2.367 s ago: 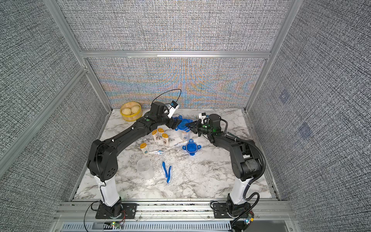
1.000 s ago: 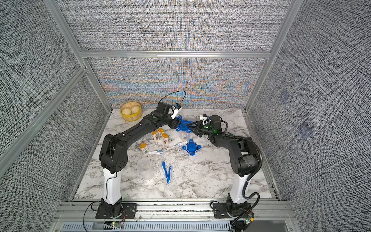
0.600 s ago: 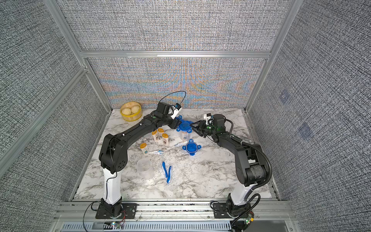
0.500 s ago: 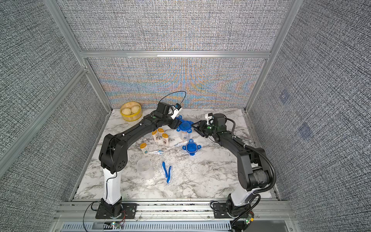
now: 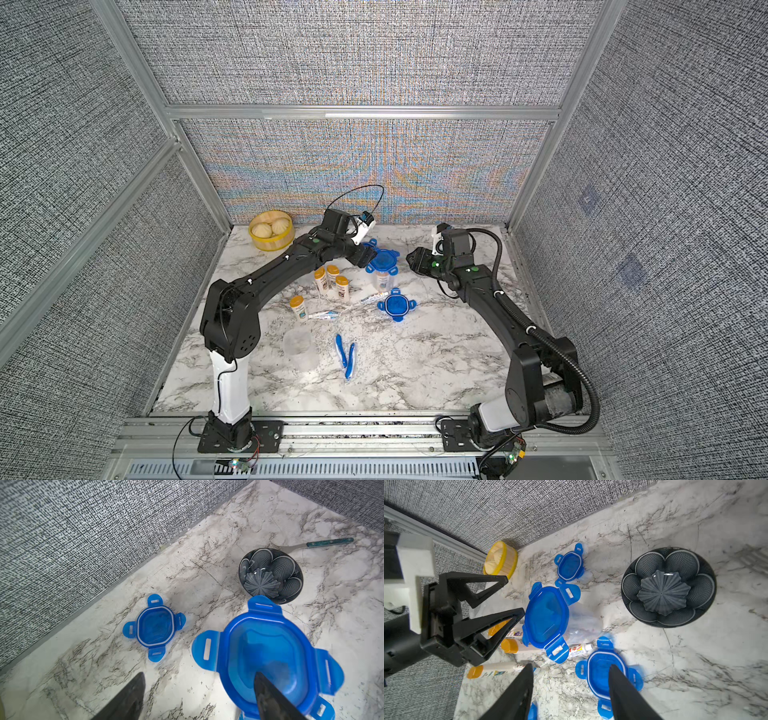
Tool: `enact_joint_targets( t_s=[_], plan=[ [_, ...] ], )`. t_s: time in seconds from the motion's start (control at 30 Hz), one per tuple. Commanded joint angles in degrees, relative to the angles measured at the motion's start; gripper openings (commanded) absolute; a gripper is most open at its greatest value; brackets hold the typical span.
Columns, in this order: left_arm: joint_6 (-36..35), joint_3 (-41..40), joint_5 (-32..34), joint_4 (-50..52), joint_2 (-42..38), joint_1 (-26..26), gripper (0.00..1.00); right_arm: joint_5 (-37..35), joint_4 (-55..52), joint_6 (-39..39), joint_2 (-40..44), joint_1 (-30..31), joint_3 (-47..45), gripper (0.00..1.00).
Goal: Pack away toiletry kits
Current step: Close the lid on the container.
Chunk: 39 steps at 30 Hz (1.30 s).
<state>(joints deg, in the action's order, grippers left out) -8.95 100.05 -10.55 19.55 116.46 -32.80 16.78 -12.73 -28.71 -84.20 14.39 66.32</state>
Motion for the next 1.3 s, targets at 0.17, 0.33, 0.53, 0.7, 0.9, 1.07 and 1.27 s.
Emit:
enact_joint_targets(
  t_s=[0.17,0.33,0.53,0.7,0.9,1.07,1.27],
  plan=[
    [-1.9,-0.5,-7.6,-1.3,1.1,0.1,0.85,0.3,-5.7,15.1,-2.7,1.2,5.5,0.99],
    [-3.9,1.0,-6.6,0.6,2.7,0.1,0.85,1.6,-6.3,18.8,-4.5,1.3,7.2,0.99],
    [-6.3,1.7,-5.7,4.2,3.6,0.1,0.82,2.5,-5.9,21.8,-6.3,1.5,8.3,0.99],
    [-4.7,1.7,-5.3,3.1,2.7,0.2,0.82,1.4,-4.9,25.1,-8.2,3.0,8.9,0.99],
    [-1.9,1.1,-2.3,0.0,-1.3,1.2,0.87,-0.1,-6.5,28.8,-11.8,5.1,12.4,0.99],
    [-0.4,-2.5,-0.9,-0.3,-6.0,2.7,0.88,-1.5,-11.4,31.5,-16.7,7.1,18.8,0.99],
    [4.8,-12.0,1.4,-3.7,-12.8,4.6,0.87,-6.9,-17.7,33.2,-22.5,9.9,26.9,0.99]
  ],
)
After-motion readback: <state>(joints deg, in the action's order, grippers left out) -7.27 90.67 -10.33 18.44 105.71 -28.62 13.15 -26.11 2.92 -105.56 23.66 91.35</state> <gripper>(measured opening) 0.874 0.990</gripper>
